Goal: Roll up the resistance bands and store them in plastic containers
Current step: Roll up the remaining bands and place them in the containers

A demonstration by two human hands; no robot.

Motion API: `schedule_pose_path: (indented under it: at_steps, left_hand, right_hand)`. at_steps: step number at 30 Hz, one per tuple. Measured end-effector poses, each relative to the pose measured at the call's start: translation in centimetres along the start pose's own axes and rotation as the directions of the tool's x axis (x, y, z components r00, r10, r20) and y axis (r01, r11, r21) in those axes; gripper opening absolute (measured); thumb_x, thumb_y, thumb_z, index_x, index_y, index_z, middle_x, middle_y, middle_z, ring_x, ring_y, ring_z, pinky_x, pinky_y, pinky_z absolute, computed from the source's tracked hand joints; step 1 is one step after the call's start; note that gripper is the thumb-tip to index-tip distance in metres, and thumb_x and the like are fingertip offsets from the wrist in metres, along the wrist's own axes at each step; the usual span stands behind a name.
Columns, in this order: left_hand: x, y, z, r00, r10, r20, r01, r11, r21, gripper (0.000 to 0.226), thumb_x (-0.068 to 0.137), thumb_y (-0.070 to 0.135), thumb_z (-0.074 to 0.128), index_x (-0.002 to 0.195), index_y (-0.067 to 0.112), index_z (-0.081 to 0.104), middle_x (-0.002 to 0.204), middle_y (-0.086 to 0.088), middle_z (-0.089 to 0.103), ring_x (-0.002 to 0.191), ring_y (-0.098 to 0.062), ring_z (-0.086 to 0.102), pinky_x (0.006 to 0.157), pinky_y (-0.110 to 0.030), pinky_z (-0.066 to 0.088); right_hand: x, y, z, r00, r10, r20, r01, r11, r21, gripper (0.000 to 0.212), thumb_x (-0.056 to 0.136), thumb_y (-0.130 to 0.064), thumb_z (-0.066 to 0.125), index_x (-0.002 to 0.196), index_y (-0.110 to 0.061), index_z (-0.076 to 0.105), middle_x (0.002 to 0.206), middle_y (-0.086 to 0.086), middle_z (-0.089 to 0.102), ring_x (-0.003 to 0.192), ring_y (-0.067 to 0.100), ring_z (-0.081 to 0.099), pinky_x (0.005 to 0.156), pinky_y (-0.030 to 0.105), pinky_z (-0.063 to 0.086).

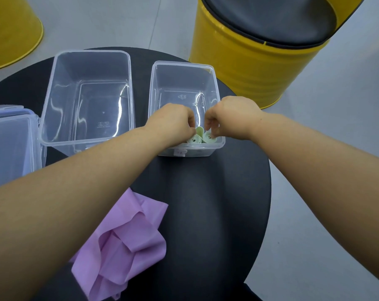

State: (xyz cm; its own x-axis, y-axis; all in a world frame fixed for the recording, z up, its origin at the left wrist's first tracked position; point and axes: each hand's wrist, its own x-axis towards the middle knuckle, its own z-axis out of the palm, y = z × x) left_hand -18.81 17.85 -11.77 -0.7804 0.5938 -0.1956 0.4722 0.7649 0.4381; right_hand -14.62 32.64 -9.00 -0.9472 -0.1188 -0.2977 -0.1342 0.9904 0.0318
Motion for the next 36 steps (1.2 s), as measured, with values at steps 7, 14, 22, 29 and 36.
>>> schedule_pose_path:
  at_steps: [7,14,22,29,36]
  left_hand:
    - [0.0,0.5,-0.1,0.999,0.015,0.039,-0.014,1.000,-0.023,0.026,0.093,0.025,0.049,0.115,0.026,0.063,0.113,0.005,0.065,0.098,-0.016,0.054,0.078,-0.028,0.042]
    - [-0.4,0.4,-0.1,0.996,0.057,0.074,-0.052,0.996,-0.074,0.035,0.081,0.043,0.066,0.110,0.026,0.059,0.101,0.009,0.066,0.092,-0.012,0.057,0.081,-0.029,0.047]
    - [0.1,0.5,-0.5,0.994,0.019,0.106,-0.022,1.000,0.022,0.023,0.074,0.027,0.074,0.069,0.029,0.051,0.071,0.014,0.051,0.082,-0.015,0.054,0.068,-0.027,0.041]
    - [0.1,0.3,-0.2,0.994,0.008,0.107,-0.007,1.000,-0.010,0.027,0.073,0.023,0.075,0.064,0.029,0.050,0.071,0.014,0.052,0.082,-0.015,0.054,0.069,-0.026,0.042]
    - [0.1,0.2,-0.1,0.995,-0.006,0.095,0.007,1.000,-0.018,0.028,0.073,0.025,0.075,0.064,0.028,0.050,0.070,0.014,0.052,0.080,-0.014,0.053,0.067,-0.025,0.040]
  right_hand:
    - [-0.2,0.1,-0.1,0.999,-0.010,0.053,0.008,1.000,0.025,0.024,0.082,-0.040,0.068,0.104,-0.029,0.066,0.092,-0.012,0.060,0.094,0.014,0.054,0.059,0.024,0.036]
    - [-0.2,-0.3,-0.1,0.999,0.003,0.041,-0.002,1.000,-0.020,0.026,0.082,-0.040,0.067,0.106,-0.030,0.065,0.086,-0.012,0.053,0.092,0.016,0.053,0.059,0.026,0.036]
    - [0.0,-0.3,0.6,1.000,-0.011,-0.014,0.010,0.998,-0.062,0.019,0.082,-0.033,0.067,0.101,-0.032,0.064,0.098,-0.010,0.063,0.102,0.017,0.050,0.055,0.025,0.034]
    - [0.3,-0.1,0.1,0.991,-0.103,0.084,0.107,0.993,-0.042,0.019,0.081,-0.030,0.068,0.099,-0.032,0.064,0.090,-0.016,0.060,0.090,0.009,0.040,0.052,0.021,0.029]
    - [0.7,0.4,-0.2,0.971,-0.141,0.195,0.126,0.988,0.087,0.018,0.079,-0.024,0.071,0.095,-0.029,0.067,0.092,-0.014,0.067,0.092,0.013,0.054,0.056,0.019,0.033]
